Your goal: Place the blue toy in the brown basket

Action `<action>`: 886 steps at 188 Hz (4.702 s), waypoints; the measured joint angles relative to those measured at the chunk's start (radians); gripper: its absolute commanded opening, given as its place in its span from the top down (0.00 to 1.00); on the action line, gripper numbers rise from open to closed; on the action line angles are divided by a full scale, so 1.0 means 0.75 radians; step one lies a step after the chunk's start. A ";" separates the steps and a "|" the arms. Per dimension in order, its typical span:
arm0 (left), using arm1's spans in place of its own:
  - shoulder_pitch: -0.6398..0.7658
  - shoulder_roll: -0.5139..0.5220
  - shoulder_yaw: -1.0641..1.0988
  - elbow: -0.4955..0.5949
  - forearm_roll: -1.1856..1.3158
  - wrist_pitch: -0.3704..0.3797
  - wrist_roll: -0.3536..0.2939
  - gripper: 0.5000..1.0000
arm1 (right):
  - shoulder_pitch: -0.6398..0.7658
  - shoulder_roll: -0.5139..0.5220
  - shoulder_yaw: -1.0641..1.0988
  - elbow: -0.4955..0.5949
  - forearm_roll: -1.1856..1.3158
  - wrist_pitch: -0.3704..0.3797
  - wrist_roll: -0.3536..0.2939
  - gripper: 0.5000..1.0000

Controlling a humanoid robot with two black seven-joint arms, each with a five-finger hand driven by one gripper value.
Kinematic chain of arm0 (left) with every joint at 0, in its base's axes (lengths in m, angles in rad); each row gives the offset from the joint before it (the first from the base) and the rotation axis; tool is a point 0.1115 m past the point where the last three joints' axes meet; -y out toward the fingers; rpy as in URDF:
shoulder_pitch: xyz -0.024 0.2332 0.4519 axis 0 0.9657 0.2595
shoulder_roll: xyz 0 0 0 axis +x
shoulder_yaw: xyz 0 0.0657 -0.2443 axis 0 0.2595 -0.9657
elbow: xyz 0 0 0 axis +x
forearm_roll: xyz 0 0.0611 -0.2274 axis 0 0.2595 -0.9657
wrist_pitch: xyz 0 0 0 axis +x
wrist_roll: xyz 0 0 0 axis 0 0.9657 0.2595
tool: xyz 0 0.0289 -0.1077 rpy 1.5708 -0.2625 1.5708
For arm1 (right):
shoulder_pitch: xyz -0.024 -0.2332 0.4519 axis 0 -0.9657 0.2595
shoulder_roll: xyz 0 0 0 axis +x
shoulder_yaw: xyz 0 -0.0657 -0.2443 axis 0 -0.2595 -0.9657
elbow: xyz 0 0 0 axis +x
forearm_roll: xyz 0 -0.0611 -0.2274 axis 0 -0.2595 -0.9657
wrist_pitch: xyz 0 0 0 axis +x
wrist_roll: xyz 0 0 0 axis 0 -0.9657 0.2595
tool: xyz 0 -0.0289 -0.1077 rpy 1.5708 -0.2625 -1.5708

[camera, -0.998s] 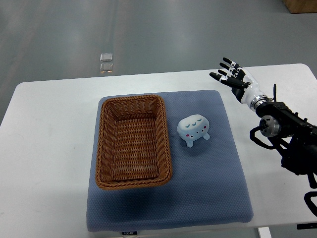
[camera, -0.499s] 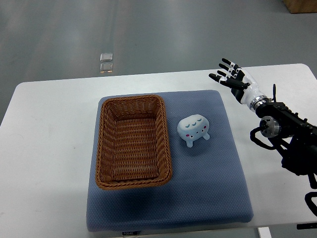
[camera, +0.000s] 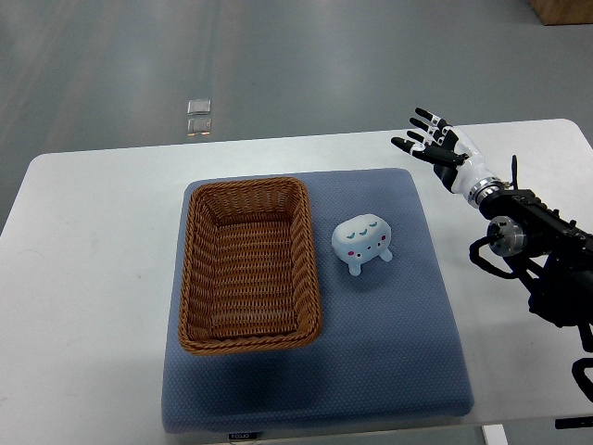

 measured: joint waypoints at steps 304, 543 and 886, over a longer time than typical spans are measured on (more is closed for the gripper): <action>0.005 0.000 0.000 0.000 0.000 0.000 0.000 0.00 | 0.346 -0.444 -0.567 0.398 -0.574 0.255 0.167 0.17; 0.009 0.000 0.000 0.000 0.000 0.000 0.000 0.00 | 0.487 -0.371 -1.150 0.507 -1.112 0.091 0.193 0.30; 0.012 0.000 -0.001 0.002 -0.001 0.000 0.000 0.00 | 0.797 0.135 -1.215 0.360 -1.111 -0.046 0.157 0.19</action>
